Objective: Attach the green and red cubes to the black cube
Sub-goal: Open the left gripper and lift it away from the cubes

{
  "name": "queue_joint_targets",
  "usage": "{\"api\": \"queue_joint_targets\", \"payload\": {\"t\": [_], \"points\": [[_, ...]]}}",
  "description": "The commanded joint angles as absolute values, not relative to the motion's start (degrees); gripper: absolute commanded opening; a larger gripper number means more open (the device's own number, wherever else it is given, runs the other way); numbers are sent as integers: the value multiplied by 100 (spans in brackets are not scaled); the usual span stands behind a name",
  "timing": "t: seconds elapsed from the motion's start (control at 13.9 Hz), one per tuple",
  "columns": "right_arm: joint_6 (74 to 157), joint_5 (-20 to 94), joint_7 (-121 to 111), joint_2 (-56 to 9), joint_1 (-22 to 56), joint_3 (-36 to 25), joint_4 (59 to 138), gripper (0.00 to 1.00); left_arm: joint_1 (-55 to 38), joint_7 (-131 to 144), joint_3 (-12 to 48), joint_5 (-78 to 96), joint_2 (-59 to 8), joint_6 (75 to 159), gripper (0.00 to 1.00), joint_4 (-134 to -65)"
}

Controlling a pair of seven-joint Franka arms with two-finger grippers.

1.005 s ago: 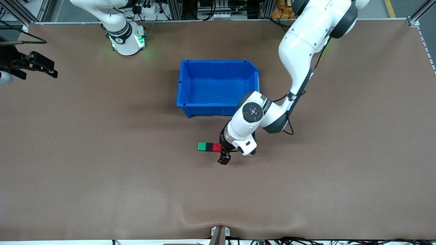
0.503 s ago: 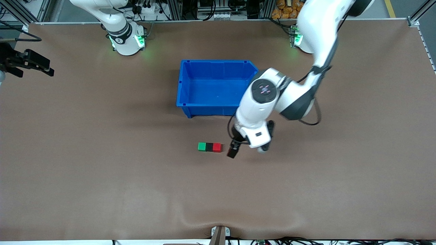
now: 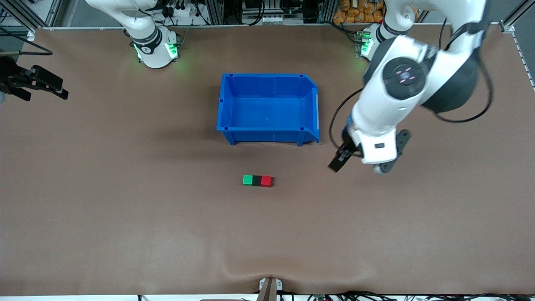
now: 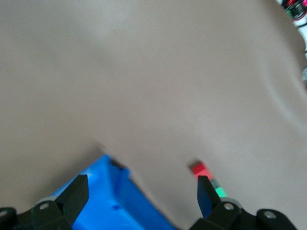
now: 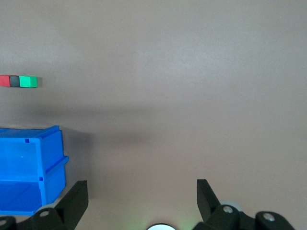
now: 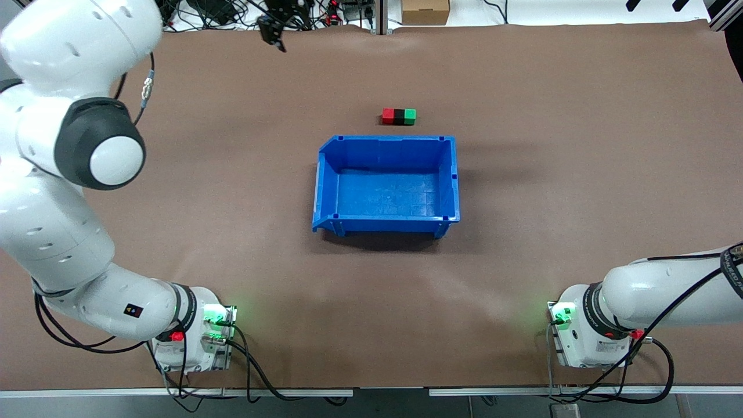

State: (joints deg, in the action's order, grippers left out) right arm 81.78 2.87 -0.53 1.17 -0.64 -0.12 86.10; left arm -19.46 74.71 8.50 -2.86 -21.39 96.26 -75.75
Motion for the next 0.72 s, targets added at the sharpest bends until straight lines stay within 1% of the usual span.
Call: {"api": "queue_joint_targets", "payload": {"t": [0.0,0.14,0.43,0.65], "points": [[8306,352,35,176,-132,18,8833,100,-1540,6227,896,-272,-1566,9081,100,-7849],[8227,352,0,202,-141,18,8842,100,-1267,5436,896,-272,-1276,8773,100,-7849],[8148,334,-26,211,-202,9,8842,100,-818,3661,888,-281,-915,8272,100,-7849],[8156,334,-26,211,-220,0,8833,100,-615,2842,827,-273,-599,8068,100,-7884]]}}
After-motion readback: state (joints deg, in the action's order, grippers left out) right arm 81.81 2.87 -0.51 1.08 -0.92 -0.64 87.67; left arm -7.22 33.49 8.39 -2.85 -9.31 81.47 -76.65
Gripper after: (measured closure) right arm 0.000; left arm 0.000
